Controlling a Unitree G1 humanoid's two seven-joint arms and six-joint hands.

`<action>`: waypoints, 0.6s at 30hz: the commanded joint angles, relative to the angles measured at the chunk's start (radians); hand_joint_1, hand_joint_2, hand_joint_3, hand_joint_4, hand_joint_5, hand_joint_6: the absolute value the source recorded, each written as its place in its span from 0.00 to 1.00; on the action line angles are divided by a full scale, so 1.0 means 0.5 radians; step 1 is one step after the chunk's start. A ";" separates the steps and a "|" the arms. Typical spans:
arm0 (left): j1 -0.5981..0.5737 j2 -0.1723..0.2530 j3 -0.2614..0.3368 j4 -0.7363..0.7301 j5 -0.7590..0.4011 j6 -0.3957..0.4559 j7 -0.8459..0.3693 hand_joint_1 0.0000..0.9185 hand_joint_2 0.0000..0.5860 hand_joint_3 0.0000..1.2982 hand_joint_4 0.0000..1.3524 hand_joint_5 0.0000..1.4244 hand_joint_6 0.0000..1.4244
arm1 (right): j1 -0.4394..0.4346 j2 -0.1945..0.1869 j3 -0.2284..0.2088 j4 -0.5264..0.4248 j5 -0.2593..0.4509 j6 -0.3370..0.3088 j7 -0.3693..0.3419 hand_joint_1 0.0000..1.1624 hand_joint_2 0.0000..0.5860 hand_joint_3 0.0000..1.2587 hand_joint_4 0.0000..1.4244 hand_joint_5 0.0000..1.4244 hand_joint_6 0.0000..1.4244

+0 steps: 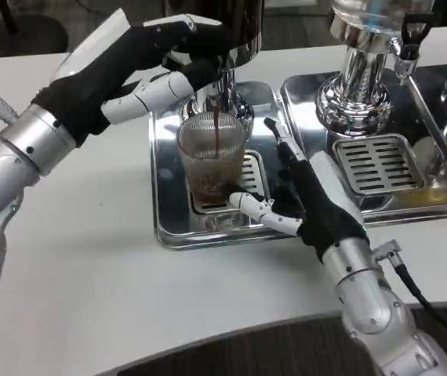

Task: Grasp the cup under the faucet to collect the drink, then remove the cup.

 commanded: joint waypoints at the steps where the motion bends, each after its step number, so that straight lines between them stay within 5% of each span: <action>1: 0.037 0.011 -0.017 -0.020 0.004 0.008 -0.059 0.00 0.12 0.26 0.25 0.24 0.39 | -0.073 0.019 0.024 0.087 -0.006 -0.073 -0.028 0.50 0.32 0.00 0.00 0.03 0.14; 18: 0.036 0.024 -0.012 -0.036 0.006 0.019 -0.063 0.00 0.14 0.26 0.25 0.24 0.41 | -0.246 0.092 0.024 0.394 0.009 -0.137 -0.103 0.52 0.29 0.00 0.00 0.01 0.13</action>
